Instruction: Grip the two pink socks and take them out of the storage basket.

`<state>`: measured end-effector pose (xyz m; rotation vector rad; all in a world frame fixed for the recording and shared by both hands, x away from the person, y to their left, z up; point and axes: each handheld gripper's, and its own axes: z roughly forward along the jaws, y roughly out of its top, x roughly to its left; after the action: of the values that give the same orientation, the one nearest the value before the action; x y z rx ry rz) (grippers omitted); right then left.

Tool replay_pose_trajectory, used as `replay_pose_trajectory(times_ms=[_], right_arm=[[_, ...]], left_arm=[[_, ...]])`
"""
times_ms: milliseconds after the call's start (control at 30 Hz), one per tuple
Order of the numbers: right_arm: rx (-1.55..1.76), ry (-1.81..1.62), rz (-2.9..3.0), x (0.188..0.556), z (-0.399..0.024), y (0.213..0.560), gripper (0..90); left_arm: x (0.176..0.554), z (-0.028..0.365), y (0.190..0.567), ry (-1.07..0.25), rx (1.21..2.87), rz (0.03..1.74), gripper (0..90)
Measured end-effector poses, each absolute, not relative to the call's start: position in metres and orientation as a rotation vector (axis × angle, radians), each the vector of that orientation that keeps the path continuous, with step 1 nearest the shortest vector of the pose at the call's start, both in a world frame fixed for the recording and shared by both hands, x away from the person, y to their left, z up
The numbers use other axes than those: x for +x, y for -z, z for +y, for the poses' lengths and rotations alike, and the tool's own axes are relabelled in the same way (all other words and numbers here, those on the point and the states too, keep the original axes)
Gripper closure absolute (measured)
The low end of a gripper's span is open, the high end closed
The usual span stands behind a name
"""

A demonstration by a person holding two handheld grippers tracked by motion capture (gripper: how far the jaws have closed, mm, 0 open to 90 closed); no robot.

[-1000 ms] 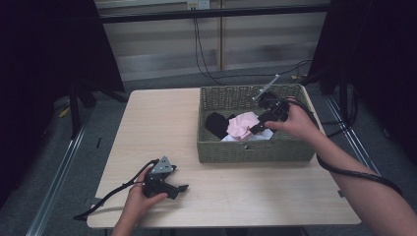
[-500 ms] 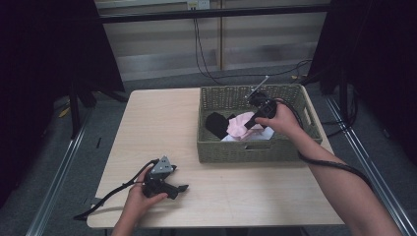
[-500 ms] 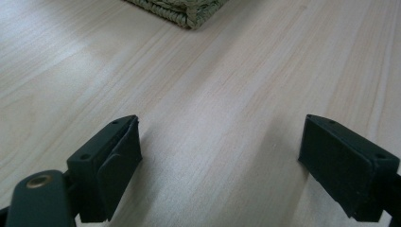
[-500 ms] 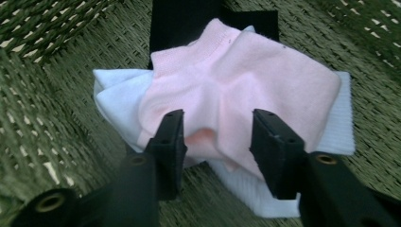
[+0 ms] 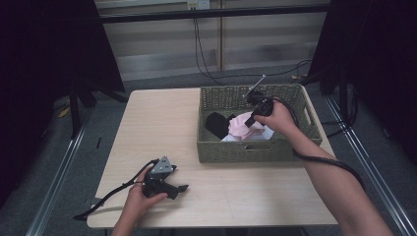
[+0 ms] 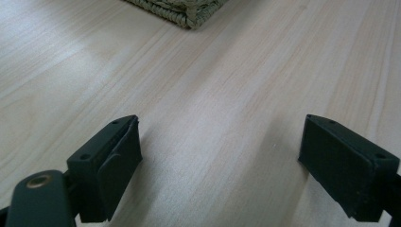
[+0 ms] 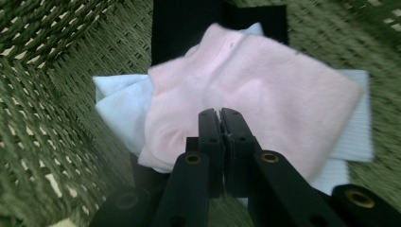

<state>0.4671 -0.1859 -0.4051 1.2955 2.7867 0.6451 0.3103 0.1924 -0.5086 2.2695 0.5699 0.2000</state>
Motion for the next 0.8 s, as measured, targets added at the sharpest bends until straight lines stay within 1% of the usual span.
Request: replay_pose_trajectory(times_ms=[67,100,167,200,233,367,433,567,633,700,733,800], right_arm=[[1.274,-0.67,2.762,0.467,-0.192,0.389,87.7],[1.274,-0.67,2.762,0.467,-0.192,0.389,87.7],[1.269,-0.681,2.749,0.466,-0.198,0.373,87.6],[1.269,-0.681,2.749,0.466,-0.198,0.373,87.6],[1.267,-0.693,2.741,0.466,-0.202,0.363,87.6],[1.264,-0.713,2.732,0.466,-0.206,0.351,87.6],[1.257,-0.722,2.729,0.464,-0.211,0.338,87.6],[1.249,-0.736,2.721,0.463,-0.215,0.327,87.6],[1.244,-0.748,2.72,0.46,-0.218,0.315,87.6],[1.249,-0.752,2.714,0.459,-0.218,0.312,87.6],[1.24,-0.764,2.719,0.456,-0.22,0.304,87.6],[1.236,-0.768,2.717,0.455,-0.22,0.301,87.7]], left_arm=[[0.31,0.192,0.509,-0.201,2.269,0.57,12.9],[0.31,0.192,0.509,-0.201,2.269,0.57,12.9],[0.31,0.192,0.509,-0.2,2.268,0.569,12.9],[0.31,0.192,0.509,-0.2,2.268,0.569,12.9],[0.31,0.192,0.509,-0.199,2.268,0.569,12.9],[0.31,0.192,0.509,-0.2,2.268,0.57,12.9],[0.31,0.192,0.509,-0.2,2.266,0.57,12.9],[0.31,0.192,0.509,-0.201,2.27,0.57,12.9],[0.31,0.192,0.509,-0.201,2.269,0.57,12.9],[0.31,0.192,0.509,-0.201,2.27,0.569,12.9],[0.31,0.192,0.509,-0.201,2.27,0.569,12.9],[0.31,0.192,0.509,-0.201,2.27,0.57,12.9]])
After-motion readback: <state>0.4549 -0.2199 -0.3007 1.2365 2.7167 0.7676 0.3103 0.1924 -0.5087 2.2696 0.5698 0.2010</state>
